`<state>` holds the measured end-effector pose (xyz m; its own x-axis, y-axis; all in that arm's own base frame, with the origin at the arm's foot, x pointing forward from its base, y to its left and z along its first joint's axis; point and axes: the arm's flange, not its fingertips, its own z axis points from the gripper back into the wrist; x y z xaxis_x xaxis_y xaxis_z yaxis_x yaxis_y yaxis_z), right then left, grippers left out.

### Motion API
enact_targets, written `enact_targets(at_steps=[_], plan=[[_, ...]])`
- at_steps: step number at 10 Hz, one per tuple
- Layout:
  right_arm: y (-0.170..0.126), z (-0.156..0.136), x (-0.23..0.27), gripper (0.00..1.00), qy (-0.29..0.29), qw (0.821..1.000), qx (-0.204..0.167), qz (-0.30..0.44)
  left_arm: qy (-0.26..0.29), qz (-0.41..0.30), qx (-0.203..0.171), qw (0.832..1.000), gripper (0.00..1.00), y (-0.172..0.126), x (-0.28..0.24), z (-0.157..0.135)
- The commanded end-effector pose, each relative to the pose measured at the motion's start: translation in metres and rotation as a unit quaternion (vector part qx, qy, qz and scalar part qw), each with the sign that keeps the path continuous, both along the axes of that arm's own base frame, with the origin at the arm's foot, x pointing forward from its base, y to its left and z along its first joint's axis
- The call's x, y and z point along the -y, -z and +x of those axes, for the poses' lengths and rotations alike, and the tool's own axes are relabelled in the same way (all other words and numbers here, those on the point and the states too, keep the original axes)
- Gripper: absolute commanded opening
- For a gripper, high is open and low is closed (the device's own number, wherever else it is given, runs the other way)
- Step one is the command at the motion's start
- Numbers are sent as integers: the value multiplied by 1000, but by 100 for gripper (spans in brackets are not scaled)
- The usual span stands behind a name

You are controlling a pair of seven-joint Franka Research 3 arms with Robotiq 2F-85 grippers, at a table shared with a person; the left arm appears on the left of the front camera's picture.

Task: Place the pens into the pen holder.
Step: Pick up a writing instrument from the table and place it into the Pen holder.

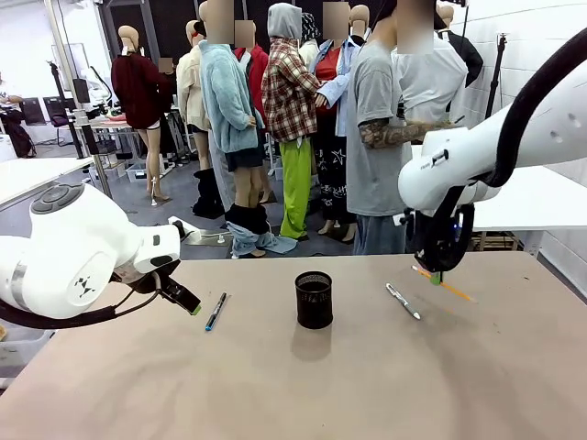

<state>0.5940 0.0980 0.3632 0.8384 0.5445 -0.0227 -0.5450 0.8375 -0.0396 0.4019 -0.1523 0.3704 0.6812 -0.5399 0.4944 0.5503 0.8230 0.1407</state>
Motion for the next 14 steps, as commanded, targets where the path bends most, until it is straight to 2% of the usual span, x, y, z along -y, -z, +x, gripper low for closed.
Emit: enact_targets(at_steps=[1,3,4,5,6,8,10,12,13,14], plan=[[-31,-43,0,0,-113,989,56,74,-2,-1,1,1000,100,-1,-2,0],[-54,-65,-18,0,-215,958,99,164,-2,-1,1,1000,100,-1,-2,0],[-59,-72,-27,0,-245,940,111,208,-2,-1,1,1000,100,-1,-2,0],[-63,-73,-38,0,-278,912,148,263,-2,-1,1,1000,100,-1,-2,0],[-65,-71,-48,0,-307,882,165,318,-2,-1,1,1000,100,-1,-2,0],[-69,-66,-68,0,-344,831,185,396,-2,-1,1,1000,100,-1,-2,0],[-78,-53,-92,0,-362,790,190,458,-2,-1,1,1000,100,-1,-2,0],[-86,-47,-111,0,-388,758,195,486,-2,-1,1,1000,100,-1,-2,0],[-85,-40,-123,0,-398,752,199,486,-2,-1,1,1000,100,-1,-2,0],[-81,-30,-139,0,-400,753,187,488,-2,-1,1,1000,100,-1,-2,0]])
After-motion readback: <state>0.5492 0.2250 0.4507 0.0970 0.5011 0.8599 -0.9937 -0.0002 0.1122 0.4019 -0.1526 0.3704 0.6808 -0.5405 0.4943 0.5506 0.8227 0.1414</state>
